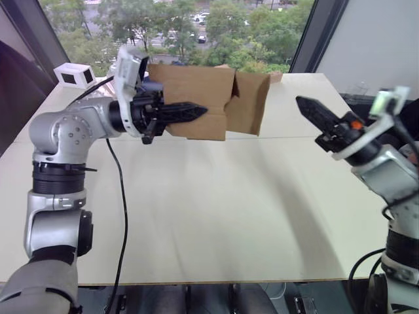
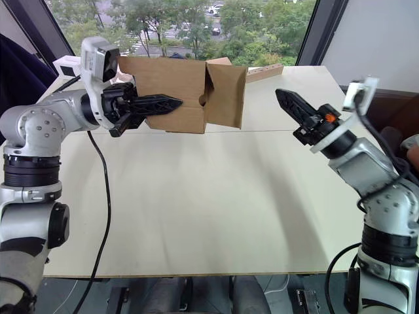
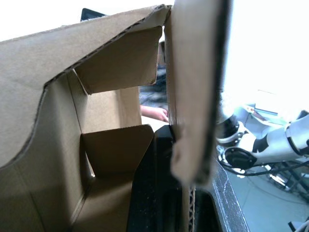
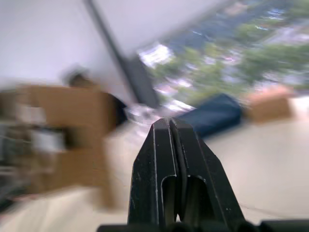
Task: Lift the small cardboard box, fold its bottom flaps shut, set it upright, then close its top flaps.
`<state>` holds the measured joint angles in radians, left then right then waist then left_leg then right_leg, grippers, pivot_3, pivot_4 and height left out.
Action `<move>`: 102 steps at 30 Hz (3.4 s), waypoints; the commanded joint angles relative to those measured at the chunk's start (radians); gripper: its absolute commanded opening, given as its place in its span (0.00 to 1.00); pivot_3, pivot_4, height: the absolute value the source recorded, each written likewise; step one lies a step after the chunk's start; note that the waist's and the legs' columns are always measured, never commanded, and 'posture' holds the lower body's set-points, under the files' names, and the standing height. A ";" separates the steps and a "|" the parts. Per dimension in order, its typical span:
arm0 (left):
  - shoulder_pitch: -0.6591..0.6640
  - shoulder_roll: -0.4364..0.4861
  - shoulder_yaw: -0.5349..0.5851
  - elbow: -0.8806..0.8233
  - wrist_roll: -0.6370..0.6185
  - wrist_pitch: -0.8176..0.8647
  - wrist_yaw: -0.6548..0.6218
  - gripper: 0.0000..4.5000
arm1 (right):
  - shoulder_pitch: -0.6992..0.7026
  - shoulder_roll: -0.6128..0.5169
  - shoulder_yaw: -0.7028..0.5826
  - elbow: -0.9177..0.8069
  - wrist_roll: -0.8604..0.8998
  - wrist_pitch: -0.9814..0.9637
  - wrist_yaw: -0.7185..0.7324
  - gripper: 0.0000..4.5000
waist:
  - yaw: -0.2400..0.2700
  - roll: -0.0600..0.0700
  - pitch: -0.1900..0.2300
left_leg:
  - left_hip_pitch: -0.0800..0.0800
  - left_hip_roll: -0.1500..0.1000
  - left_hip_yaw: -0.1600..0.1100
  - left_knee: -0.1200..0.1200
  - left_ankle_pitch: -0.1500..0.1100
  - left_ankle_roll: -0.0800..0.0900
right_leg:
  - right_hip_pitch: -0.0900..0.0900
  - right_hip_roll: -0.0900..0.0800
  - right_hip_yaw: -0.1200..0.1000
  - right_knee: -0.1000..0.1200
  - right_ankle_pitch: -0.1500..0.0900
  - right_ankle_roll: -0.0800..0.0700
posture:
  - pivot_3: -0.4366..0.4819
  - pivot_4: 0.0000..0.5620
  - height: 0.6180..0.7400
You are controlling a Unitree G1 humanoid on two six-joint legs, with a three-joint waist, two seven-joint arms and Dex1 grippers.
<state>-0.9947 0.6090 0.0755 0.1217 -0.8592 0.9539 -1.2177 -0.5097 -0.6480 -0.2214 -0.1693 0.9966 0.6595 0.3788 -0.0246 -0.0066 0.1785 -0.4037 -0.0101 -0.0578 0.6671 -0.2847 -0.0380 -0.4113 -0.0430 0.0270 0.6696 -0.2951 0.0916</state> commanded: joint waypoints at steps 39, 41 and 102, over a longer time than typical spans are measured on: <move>-0.010 -0.004 0.044 -0.027 -0.019 -0.003 0.030 0.00 | -0.017 0.369 -0.021 -0.104 0.426 0.087 0.126 0.66 | 0.005 0.000 0.000 | -0.002 -0.001 -0.002 0.001 0.000 0.000 | -0.001 -0.002 -0.001 0.000 0.000 0.000 | 0.48 0.27 1.00; -0.011 -0.002 0.045 -0.026 -0.020 0.000 0.029 0.00 | -0.013 0.379 -0.009 -0.101 0.408 0.082 0.120 0.66 | 0.004 0.000 0.000 | -0.002 -0.001 -0.002 0.001 0.000 0.000 | -0.001 -0.001 -0.001 0.000 0.000 0.000 | 0.48 0.27 1.00; -0.009 -0.049 0.055 -0.017 -0.028 -0.011 0.077 0.00 | 0.027 0.563 0.101 -0.189 0.354 0.034 0.018 0.27 | 0.003 0.000 0.000 | -0.002 -0.001 -0.002 0.000 0.000 -0.001 | -0.002 -0.001 -0.001 0.001 0.000 0.000 | 0.48 0.27 1.00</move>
<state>-0.9870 0.5658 0.1127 0.1191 -0.8766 0.9546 -1.1462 -0.4781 -0.0980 -0.1562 -0.3091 1.3224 0.6817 0.3964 -0.0212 -0.0065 0.1784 -0.4055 -0.0107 -0.0599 0.6675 -0.2844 -0.0386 -0.4130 -0.0443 0.0258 0.6709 -0.2951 0.0917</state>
